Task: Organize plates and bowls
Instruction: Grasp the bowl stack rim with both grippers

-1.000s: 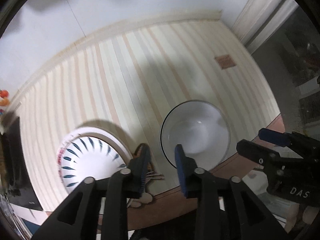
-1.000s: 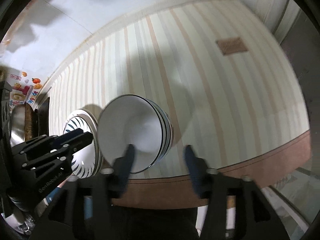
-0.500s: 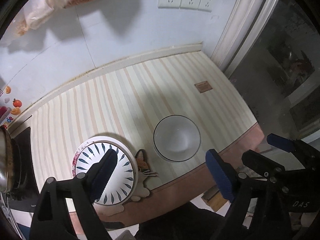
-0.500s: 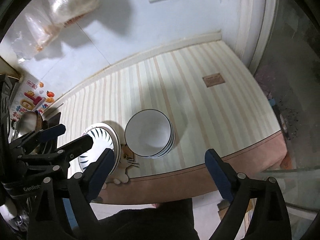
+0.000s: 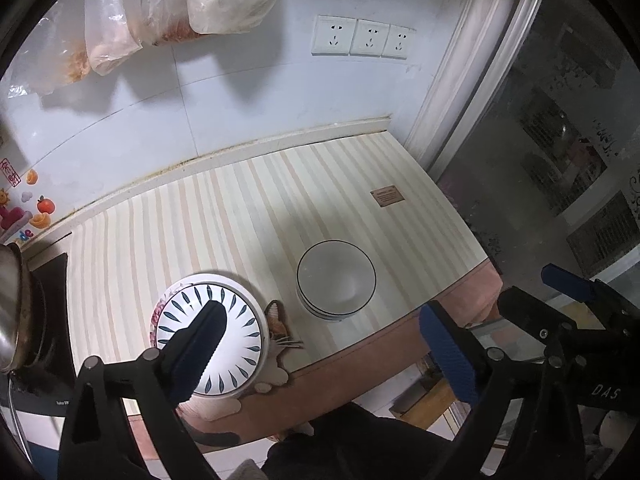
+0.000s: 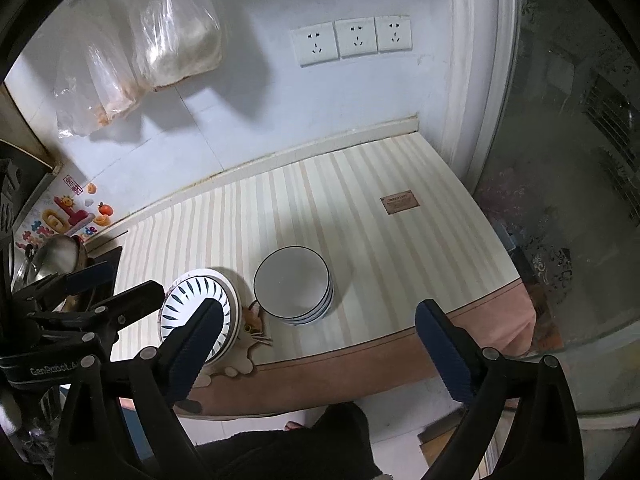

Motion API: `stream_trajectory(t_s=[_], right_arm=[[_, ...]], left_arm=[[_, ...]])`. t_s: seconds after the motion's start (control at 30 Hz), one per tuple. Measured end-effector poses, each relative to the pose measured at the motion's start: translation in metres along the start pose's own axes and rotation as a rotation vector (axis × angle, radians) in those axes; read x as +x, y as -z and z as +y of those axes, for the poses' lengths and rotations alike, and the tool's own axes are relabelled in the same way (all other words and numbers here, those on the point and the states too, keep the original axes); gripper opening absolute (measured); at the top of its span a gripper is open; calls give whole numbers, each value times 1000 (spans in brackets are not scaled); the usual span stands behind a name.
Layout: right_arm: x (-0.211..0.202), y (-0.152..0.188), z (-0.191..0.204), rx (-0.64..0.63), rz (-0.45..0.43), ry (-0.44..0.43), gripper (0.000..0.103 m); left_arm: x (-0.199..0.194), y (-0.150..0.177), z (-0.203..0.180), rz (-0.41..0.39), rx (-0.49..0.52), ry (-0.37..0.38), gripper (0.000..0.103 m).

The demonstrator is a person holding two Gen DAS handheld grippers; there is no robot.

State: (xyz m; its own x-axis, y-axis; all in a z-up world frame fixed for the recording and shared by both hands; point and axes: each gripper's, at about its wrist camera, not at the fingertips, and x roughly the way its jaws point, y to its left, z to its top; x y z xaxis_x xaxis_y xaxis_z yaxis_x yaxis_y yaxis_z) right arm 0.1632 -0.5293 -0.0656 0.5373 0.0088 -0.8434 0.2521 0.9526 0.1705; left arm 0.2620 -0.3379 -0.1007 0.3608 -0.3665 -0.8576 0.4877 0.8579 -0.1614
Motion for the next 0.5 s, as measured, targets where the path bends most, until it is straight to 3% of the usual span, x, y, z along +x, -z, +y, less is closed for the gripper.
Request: stream_trajectory(t_s=[0.23,0.5], right_arm=[[-7,2,-4,14,-16,-4,100],[37,-2,-30,72,45,-119,100]], left_arm=[[2,1,0,6,-5,10,99],[66,-13,19,112,-81,36,99]])
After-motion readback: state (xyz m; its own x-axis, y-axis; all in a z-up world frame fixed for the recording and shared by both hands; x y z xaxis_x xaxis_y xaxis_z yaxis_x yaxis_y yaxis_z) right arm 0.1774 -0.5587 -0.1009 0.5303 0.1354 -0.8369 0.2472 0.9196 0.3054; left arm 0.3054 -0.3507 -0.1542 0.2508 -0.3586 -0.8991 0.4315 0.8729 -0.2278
